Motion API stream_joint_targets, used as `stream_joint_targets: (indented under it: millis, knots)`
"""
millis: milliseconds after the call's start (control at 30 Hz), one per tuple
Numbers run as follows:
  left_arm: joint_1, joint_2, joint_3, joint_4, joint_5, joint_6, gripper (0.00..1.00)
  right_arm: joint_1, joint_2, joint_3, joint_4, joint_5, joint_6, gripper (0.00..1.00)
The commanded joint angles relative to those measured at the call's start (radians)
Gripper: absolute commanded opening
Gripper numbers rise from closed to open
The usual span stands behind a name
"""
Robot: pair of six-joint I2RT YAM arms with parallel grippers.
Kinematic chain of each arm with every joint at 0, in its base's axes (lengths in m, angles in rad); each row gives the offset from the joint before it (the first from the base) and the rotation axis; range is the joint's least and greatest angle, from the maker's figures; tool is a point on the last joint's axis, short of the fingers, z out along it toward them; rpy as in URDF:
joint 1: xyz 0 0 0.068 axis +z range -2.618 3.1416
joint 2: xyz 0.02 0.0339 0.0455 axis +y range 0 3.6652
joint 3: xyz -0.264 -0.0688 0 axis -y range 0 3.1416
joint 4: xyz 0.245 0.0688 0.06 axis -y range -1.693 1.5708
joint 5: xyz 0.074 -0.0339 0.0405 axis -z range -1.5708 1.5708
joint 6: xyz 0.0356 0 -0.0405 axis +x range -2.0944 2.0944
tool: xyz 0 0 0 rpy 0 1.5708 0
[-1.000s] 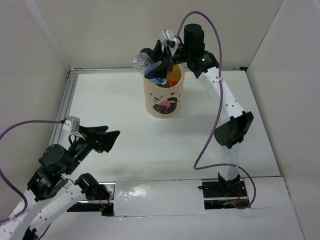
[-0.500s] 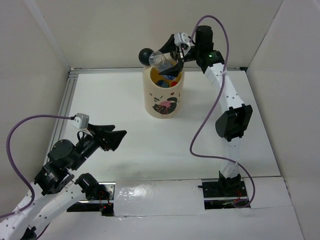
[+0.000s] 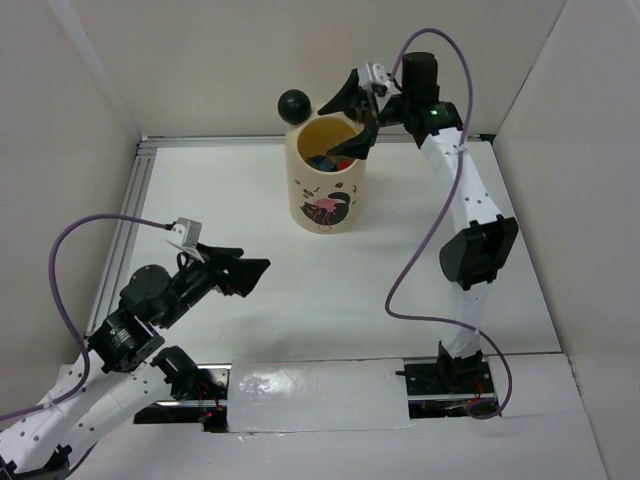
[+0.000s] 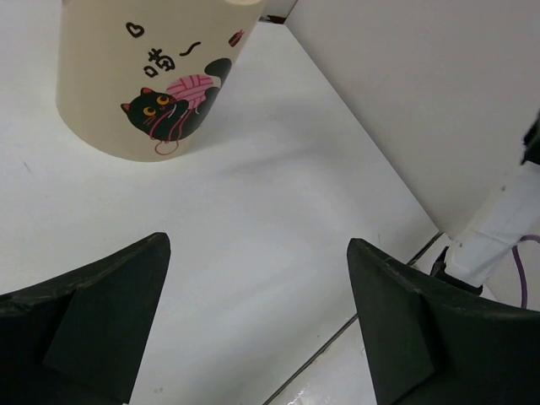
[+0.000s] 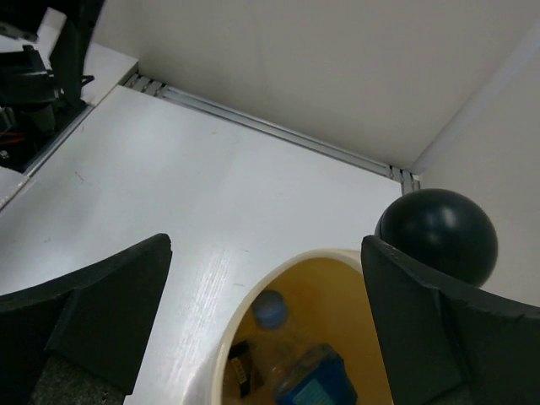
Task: Put the plastic bottles in the bin
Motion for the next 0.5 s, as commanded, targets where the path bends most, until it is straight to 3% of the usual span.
stream_joint_targets:
  millis: [0,133,233,267,300,400,467]
  knots:
    - [0.002,0.048,-0.016,0.118,0.039,-0.034,1.0,-0.044,-0.205,-0.037,0.006,0.023,0.128,1.0]
    - [0.011,0.119,-0.016,0.127,-0.025,-0.14,1.0,-0.096,-0.386,-0.237,-0.039,0.357,0.321,1.0]
    - [0.04,0.171,-0.016,0.182,0.011,-0.117,1.0,-0.131,-0.516,-0.445,-0.077,0.705,0.411,1.0]
    - [0.04,0.186,-0.016,0.182,0.027,-0.108,1.0,-0.131,-0.55,-0.501,-0.077,0.92,0.429,1.0]
    - [0.054,0.217,-0.007,0.193,0.044,-0.097,1.0,-0.131,-0.585,-0.556,-0.077,1.023,0.448,1.0]
    - [0.078,0.267,0.022,0.181,0.075,-0.048,1.0,-0.131,-0.717,-0.753,-0.086,1.282,0.467,1.0]
    - [0.091,0.281,0.033,0.181,0.087,-0.002,1.0,-0.153,-0.837,-0.917,-0.055,1.347,0.467,1.0]
